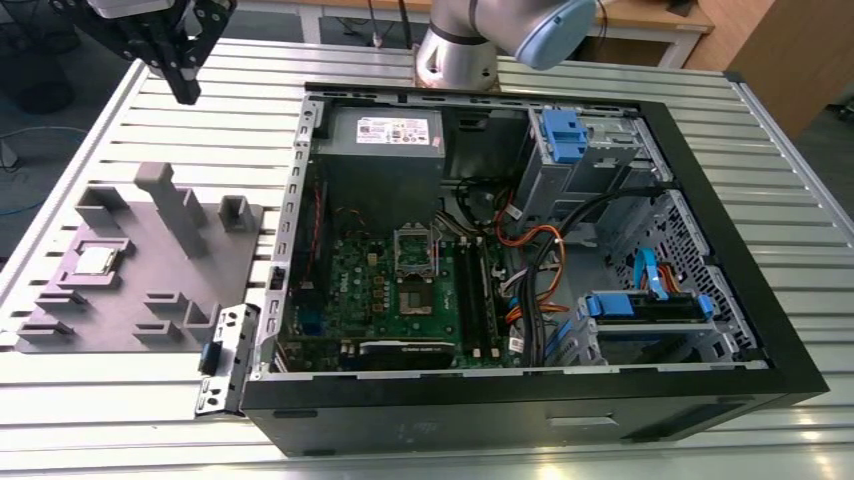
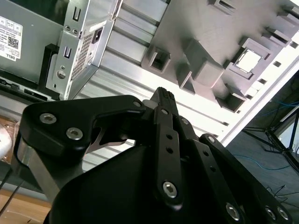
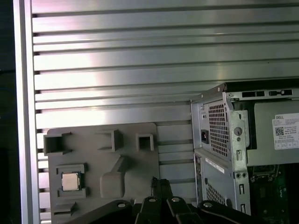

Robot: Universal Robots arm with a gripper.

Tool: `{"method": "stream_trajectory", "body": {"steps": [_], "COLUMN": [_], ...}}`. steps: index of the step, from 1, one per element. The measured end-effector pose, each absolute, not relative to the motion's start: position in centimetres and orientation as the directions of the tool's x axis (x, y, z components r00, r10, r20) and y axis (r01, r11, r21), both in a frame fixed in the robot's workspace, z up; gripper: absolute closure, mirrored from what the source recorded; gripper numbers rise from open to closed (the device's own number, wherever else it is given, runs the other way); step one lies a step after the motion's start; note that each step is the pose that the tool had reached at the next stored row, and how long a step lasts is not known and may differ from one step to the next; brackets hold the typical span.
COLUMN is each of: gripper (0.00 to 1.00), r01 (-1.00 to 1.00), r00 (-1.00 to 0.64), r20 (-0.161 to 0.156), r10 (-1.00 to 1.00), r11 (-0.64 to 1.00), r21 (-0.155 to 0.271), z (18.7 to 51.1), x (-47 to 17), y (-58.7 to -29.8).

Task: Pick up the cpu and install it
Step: 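Reach for the cpu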

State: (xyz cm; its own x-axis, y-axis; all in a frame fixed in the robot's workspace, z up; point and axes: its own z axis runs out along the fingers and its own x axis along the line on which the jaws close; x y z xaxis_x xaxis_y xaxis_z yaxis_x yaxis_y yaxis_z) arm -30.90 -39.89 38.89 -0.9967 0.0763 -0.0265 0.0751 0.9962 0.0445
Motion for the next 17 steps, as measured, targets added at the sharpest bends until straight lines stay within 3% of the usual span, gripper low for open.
{"method": "stream_trajectory", "body": {"steps": [17], "gripper": [0.89], "r01": [0.075], "r00": [-0.997], "r20": [-0.027], "r10": [0.076], "r11": [0.996], "r21": [0.045], "z": [38.7], "x": [-33.7], "y": [-39.9]}}
